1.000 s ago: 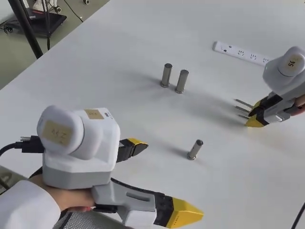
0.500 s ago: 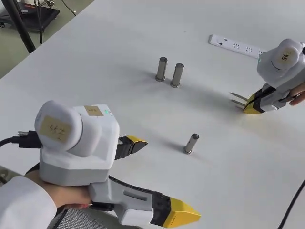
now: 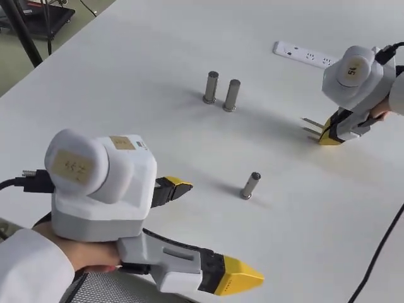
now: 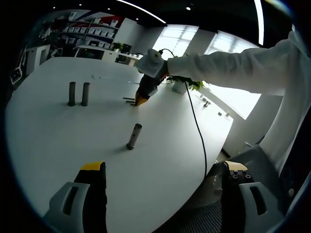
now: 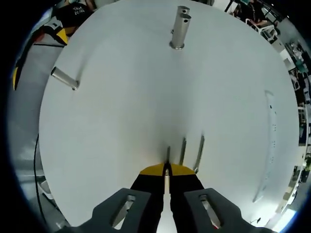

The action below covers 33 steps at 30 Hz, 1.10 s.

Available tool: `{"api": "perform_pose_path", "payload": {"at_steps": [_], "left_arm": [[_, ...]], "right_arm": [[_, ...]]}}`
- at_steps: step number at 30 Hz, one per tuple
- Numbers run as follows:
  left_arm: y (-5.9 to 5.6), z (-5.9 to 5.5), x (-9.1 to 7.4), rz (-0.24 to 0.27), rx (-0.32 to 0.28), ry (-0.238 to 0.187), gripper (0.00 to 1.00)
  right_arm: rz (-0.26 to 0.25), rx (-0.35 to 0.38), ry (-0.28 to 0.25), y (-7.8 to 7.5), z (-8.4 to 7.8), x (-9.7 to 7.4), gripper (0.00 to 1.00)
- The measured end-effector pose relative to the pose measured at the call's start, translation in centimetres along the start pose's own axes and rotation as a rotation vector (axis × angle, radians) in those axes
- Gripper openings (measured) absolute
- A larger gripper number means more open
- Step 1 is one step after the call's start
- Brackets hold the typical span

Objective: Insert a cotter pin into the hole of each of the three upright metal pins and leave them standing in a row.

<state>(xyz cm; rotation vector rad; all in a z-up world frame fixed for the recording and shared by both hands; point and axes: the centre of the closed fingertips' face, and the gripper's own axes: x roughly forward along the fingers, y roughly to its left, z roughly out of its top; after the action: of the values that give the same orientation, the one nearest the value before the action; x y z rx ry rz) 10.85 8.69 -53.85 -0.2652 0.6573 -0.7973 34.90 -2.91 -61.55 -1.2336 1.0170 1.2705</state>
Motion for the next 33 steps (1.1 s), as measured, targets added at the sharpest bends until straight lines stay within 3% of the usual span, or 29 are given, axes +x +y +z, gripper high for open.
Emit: {"api": "perform_pose_path", "payload": {"at_steps": [11,13,14,17,19,20,22,27,29,33], "left_arm": [[-0.2,0.1,0.1,-0.008,-0.003,0.006,0.99],[-0.2,0.3,0.0,-0.007,-0.002,-0.001,0.99],[-0.1,0.4,-0.1,-0.007,0.001,-0.004,0.99],[0.0,0.6,-0.2,-0.005,0.006,-0.004,0.99],[0.1,0.7,-0.3,-0.005,0.012,-0.001,0.99],[0.1,0.8,-0.3,-0.004,0.016,-0.002,0.99],[0.3,1.0,-0.3,-0.001,0.018,-0.002,0.99],[0.4,1.7,-0.3,-0.003,0.034,-0.01,0.99],[0.6,1.8,-0.2,0.002,0.042,-0.003,0.99],[0.6,2.1,-0.1,0.0,0.063,0.004,0.94]], "right_arm": [[-0.012,0.035,-0.038,0.1,-0.2,-0.1,0.0],[-0.03,0.033,-0.031,0.0,-0.3,-0.1,0.0],[-0.038,0.04,-0.004,0.1,-0.8,-0.2,0.0],[-0.029,0.02,-0.009,0.7,-0.9,-0.5,0.0],[-0.031,0.046,-0.033,0.8,-0.8,-1.1,0.0],[-0.04,0.11,-0.068,0.8,-0.5,-1.6,0.0],[-0.034,0.171,-0.141,0.9,0.1,-2.5,0.0],[-0.046,0.238,-0.233,0.9,0.2,-4.5,0.0],[-0.069,0.228,-0.24,0.9,0.1,-5.7,0.0],[-0.103,0.218,-0.249,0.5,-0.9,-6.4,0.0]]}}
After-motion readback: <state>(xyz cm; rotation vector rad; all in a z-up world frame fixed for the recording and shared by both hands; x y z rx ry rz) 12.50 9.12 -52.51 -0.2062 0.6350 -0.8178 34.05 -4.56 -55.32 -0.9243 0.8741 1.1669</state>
